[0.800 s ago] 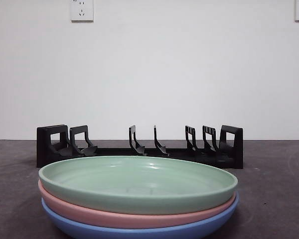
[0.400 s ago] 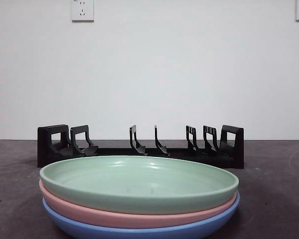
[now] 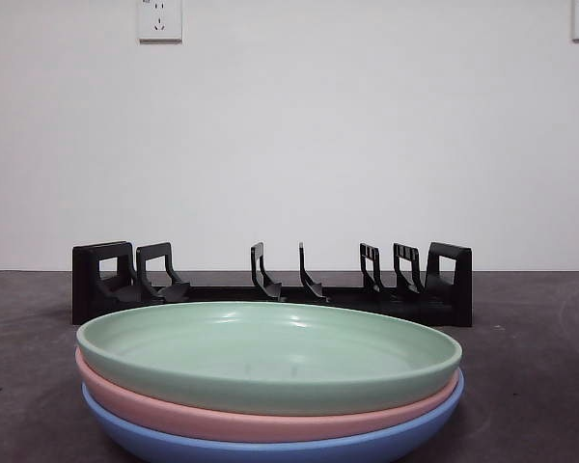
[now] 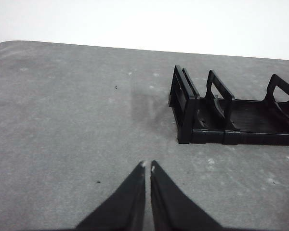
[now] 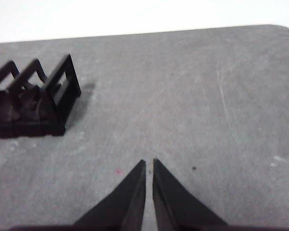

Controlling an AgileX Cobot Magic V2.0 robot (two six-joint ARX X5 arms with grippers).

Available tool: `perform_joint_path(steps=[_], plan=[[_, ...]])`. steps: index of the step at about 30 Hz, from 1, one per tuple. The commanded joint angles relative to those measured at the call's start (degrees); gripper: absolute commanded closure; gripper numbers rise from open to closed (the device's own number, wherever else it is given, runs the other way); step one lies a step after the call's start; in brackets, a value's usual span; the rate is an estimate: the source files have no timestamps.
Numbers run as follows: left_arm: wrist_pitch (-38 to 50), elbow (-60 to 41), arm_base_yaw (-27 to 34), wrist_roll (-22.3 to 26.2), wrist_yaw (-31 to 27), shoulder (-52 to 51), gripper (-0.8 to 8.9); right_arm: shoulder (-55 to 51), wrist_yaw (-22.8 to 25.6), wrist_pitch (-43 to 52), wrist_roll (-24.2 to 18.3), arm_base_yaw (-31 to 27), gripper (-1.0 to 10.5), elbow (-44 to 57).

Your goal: Place the plate

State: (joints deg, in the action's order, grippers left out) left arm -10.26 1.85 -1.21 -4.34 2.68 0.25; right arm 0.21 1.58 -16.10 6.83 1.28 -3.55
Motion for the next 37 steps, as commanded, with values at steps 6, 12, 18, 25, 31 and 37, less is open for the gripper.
perform_joint_path(steps=[6, 12, 18, 25, 31, 37], plan=[[-0.5, -1.1, 0.0, -0.4, -0.3, -0.1, 7.95, 0.0, 0.2, 7.0, -0.4, 0.0, 9.2, 2.9], [-0.5, -1.1, 0.0, -0.4, -0.3, -0.1, 7.94, 0.0, 0.2, 7.3, -0.4, 0.0, 9.2, 2.9], [-0.5, -1.1, 0.0, -0.4, -0.3, -0.1, 7.94, 0.0, 0.2, 7.3, -0.4, 0.0, 9.2, 2.9], [-0.5, -1.1, 0.0, -0.4, -0.3, -0.1, 7.95, 0.0, 0.2, 7.3, -0.4, 0.0, 9.2, 2.9], [-0.5, -1.1, 0.0, -0.4, -0.3, -0.1, 7.95, 0.0, 0.2, 7.3, -0.4, 0.0, 9.2, 2.9], [-0.5, -1.1, 0.0, -0.4, -0.3, -0.1, 7.95, 0.0, 0.2, 7.3, -0.4, 0.0, 9.2, 2.9]])
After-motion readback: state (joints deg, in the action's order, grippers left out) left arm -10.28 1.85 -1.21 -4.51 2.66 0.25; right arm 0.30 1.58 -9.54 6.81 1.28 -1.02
